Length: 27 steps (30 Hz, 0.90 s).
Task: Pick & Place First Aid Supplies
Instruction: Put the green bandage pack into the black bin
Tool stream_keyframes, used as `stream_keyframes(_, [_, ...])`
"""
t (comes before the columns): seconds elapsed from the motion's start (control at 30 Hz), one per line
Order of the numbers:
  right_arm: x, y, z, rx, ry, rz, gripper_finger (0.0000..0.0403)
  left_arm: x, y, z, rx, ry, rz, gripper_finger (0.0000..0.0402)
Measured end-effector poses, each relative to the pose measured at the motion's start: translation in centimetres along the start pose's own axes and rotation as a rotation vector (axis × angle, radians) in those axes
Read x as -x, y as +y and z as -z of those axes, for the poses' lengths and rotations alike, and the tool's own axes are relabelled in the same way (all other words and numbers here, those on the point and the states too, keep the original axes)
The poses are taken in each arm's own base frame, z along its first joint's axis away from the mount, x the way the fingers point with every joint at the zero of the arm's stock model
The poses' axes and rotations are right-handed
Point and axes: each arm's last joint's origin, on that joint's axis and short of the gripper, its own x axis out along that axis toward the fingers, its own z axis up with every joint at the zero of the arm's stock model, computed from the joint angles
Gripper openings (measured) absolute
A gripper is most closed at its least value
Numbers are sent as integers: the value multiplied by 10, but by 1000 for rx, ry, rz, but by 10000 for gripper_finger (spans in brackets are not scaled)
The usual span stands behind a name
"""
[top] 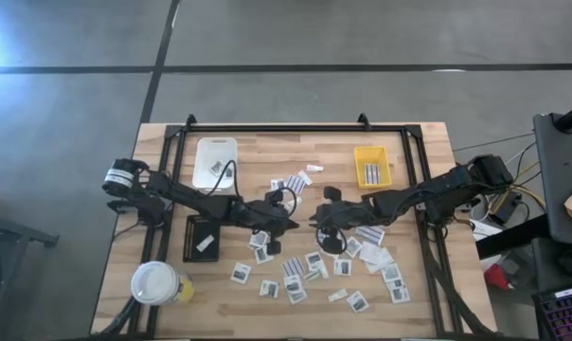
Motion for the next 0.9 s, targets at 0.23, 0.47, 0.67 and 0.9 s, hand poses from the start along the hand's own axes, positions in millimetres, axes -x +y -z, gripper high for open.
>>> stream_keyframes(0.23, [1,-1,7,3,72,15,120,17,2,3,65,140,-14,0])
stream_keyframes(0.47, [1,-2,11,10,116,22,130,39,4,-1,129,331,-47,0])
stream_keyframes(0.67, [1,-2,11,10,117,20,123,61,2,-8,184,453,-64,0])
stream_keyframes(0.9, [2,-2,12,10,118,20,111,90,-13,-22,212,553,-58,0])
